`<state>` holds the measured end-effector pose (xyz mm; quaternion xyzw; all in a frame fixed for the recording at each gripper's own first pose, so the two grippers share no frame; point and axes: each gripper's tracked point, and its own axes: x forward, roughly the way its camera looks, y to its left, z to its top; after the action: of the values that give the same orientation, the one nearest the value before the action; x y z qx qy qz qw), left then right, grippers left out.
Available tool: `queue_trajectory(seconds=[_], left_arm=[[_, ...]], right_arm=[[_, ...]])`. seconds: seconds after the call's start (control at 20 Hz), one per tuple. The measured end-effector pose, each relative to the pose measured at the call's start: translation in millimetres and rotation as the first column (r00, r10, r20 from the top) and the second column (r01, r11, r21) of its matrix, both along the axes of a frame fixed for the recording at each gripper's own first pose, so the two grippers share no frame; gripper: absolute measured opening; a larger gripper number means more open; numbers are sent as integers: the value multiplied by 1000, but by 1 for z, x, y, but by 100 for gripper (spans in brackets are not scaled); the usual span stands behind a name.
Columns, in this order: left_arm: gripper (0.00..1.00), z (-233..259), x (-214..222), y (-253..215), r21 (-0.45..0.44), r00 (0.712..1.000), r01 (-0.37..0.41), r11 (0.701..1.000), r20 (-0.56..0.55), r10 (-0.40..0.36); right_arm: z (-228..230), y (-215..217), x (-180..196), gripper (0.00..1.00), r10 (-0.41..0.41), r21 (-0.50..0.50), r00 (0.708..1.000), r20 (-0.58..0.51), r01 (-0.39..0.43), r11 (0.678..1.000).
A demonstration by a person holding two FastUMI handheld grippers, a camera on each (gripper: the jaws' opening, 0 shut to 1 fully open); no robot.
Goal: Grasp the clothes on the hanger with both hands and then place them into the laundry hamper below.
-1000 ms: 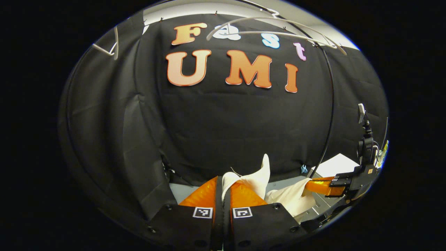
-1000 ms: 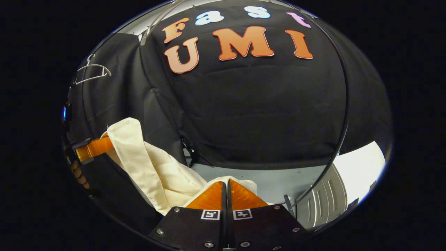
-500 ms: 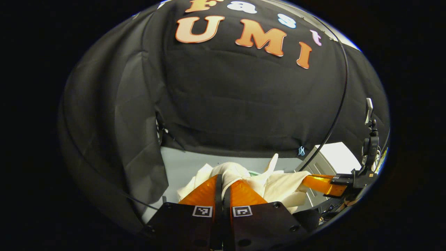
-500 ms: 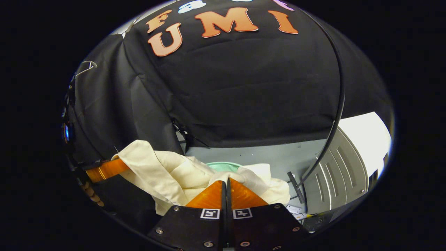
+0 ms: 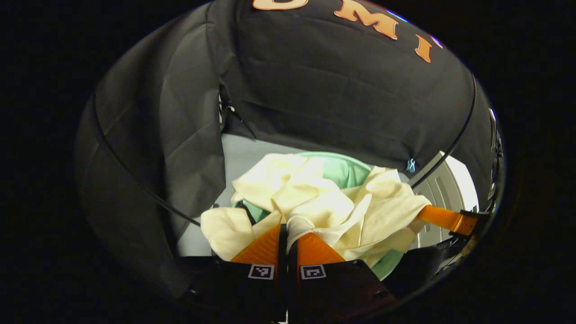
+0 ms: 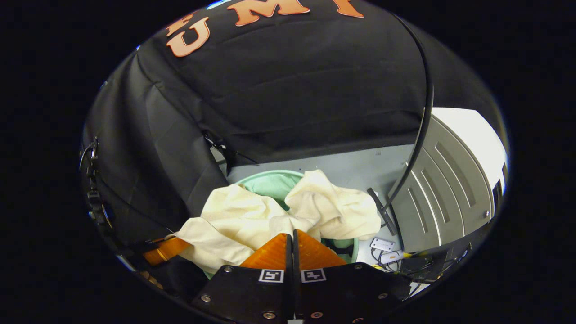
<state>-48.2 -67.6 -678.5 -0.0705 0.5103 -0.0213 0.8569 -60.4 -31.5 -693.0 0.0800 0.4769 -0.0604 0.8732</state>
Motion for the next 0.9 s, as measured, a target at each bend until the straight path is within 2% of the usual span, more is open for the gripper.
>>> queue_trajectory(seconds=[0.2, 0.35, 0.45, 0.5, 0.55, 0.6, 0.7, 0.75, 0.8, 0.9], left_arm=[[7, -34, -19, -8, 4, 995, 11, 1000, -100, -11], [8, -52, -31, -15, -18, 987, 2, 1000, -162, -5], [19, -54, -34, -17, -28, 985, 6, 1000, -170, -11], [18, -55, -32, -16, -25, 986, 6, 1000, -165, -10], [20, -52, -30, -15, -26, 988, 5, 1000, -154, -9], [19, -51, -27, -12, -19, 990, -1, 1000, -144, -2], [46, -47, -26, -11, -12, 991, -3, 1000, -137, 1], [46, -46, -26, -11, -10, 990, 0, 1000, -138, -2], [27, -43, -26, -12, -12, 990, 4, 1000, -138, -5], [46, -40, -27, -14, -13, 991, -2, 1000, -133, 0]], right_arm=[[-24, 6, -12, 2, 25, -8, 997, -71, -26, 1000], [-41, 14, -23, 6, 12, 11, 991, -132, -11, 1000], [-47, 11, -27, 11, 5, 1, 987, -159, -5, 1000], [-51, 9, -31, 0, 3, -11, 985, -172, -5, 1000], [-54, 7, -34, 13, 2, -20, 982, -187, -6, 1000], [-57, 7, -38, 16, 5, -21, 980, -198, -9, 1000], [-57, 8, -38, 25, 7, -16, 981, -195, -10, 1000], [-55, 9, -37, 30, 7, -11, 982, -188, -9, 1000], [-54, 9, -35, 33, 4, -4, 983, -181, -5, 1000], [-46, 10, -33, 42, -3, 24, 988, -156, 7, 1000]])
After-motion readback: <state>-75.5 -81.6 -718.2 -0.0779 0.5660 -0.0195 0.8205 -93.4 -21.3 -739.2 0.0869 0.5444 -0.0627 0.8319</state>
